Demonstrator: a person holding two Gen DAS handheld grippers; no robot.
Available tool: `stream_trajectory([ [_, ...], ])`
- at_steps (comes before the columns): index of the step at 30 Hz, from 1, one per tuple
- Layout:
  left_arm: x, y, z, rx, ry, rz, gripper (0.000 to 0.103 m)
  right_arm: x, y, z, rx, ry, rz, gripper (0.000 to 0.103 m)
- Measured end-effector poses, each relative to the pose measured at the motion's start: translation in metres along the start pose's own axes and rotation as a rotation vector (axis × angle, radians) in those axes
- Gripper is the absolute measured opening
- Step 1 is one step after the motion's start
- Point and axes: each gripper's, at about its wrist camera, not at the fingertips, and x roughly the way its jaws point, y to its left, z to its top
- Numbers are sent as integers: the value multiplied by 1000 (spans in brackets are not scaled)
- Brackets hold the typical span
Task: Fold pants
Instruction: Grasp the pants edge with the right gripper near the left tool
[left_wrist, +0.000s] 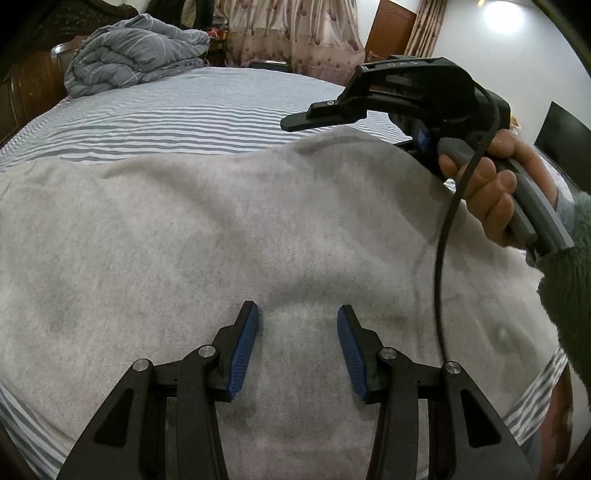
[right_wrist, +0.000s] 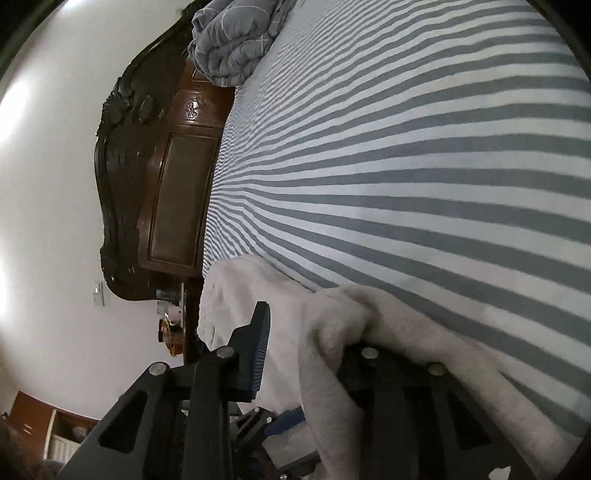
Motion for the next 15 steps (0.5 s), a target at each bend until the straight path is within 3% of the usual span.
stream_trajectory([
  [5, -1, 0, -2, -3, 2, -7, 46, -14, -6, 13, -11, 23, -99, 23],
  [8, 0, 2, -2, -3, 0, -8, 46, -21, -3, 15, -40, 29, -141, 16],
  [15, 1, 7, 1, -2, 0, -9, 46, -28, 2, 19, -83, 51, -222, 15],
])
